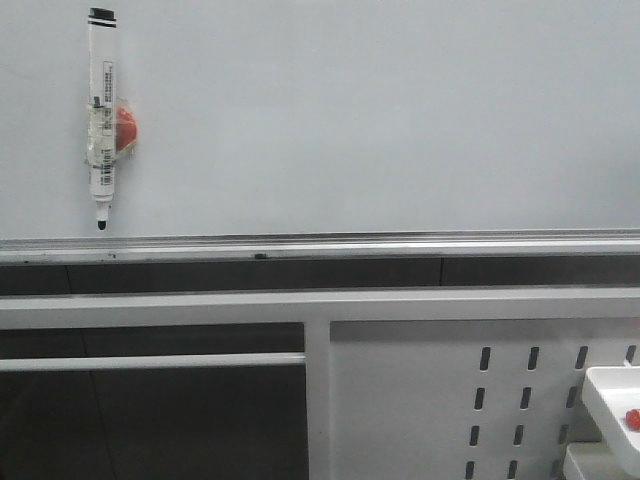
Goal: Write number 1 on whiteboard
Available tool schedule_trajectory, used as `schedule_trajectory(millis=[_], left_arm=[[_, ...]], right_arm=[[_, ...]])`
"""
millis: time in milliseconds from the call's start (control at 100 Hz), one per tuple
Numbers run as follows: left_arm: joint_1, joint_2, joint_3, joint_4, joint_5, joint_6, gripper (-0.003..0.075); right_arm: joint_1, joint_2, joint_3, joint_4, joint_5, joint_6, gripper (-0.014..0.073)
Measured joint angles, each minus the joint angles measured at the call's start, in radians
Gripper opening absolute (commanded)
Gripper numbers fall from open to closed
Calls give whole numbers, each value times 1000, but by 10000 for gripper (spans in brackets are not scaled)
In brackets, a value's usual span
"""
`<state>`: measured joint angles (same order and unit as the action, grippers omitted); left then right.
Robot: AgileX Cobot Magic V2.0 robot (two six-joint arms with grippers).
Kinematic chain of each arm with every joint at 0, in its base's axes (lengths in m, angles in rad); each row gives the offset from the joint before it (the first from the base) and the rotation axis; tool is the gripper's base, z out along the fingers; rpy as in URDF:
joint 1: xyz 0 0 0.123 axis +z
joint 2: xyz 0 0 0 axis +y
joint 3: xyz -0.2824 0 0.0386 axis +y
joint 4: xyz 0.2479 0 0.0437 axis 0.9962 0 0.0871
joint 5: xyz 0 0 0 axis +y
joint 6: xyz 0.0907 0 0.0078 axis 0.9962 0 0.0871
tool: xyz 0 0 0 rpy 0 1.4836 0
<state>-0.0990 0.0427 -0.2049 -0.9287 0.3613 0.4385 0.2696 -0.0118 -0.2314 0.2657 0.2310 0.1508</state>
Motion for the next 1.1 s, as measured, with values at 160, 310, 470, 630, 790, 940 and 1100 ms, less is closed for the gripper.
schedule_trajectory(millis=[160,310,470,630,790,940,1100], left_arm=[[0,173,-108,179,105,43,271],[-16,344,-150,309,126,53,271],[-114,467,-186,333,67,145,271],[-212,576,-197,323,-3,196,274],[-276,654,-198,198,-163,197,340],[-352,709,-198,172,-259,197,379],[-470,782,-198,166,-339,197,379]], right_arm=[[0,41,-71,-4,43,-157,222],[0,125,-101,-8,99,-206,361],[0,204,-112,-12,118,-212,360],[0,253,-125,-26,120,-217,360],[0,264,-125,-38,120,-217,360],[0,264,-125,-38,120,-219,360],[0,264,-125,-38,120,-219,360]])
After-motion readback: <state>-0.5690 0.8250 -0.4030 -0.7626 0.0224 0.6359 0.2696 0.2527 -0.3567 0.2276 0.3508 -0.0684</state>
